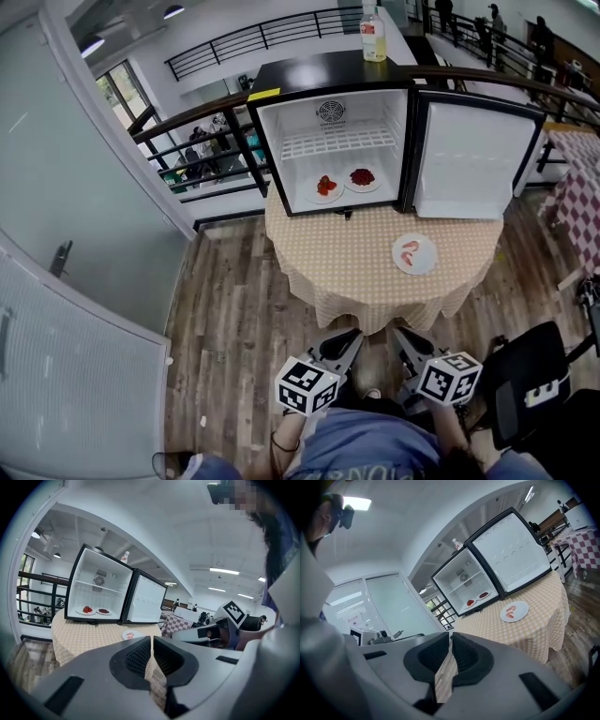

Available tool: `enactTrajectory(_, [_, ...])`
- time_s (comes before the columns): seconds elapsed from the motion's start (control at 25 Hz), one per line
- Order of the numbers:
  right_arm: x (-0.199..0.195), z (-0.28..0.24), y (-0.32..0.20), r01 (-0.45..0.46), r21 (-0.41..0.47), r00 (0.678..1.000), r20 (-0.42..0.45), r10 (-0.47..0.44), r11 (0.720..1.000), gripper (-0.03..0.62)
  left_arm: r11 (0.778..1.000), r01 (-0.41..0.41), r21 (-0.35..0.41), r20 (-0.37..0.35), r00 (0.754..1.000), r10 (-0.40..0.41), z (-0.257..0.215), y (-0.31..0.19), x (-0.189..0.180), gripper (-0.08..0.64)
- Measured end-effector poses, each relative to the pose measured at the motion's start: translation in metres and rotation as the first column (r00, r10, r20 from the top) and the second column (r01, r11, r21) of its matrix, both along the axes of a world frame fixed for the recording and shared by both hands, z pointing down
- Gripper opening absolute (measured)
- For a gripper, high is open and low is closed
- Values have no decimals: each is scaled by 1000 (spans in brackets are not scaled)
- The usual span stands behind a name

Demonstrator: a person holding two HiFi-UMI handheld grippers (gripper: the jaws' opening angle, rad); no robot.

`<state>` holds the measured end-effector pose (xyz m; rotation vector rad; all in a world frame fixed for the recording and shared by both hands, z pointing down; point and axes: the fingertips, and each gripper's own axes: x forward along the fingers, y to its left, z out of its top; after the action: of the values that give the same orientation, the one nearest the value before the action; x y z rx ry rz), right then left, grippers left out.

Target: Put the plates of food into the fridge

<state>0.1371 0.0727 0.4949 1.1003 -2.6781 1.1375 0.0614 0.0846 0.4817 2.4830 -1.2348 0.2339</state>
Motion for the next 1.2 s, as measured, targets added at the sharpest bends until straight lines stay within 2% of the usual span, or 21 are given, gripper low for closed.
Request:
enactTrajectory(0.36, [16,8,-12,-59,-17,998,8,59,998,34,997,-74,3,8,997,74,3,-11,17,29])
enactTrajectory(0.88, [26,26,-59,-140,-88,990,-16,139,986,35,985,-163,-62,11,986,164,21,-64,24,31])
enactTrajectory(1.2, [31,60,-111,-213,-156,977,-41,209,965,35,962,-244,-123,86,963,256,50,-109,23,31])
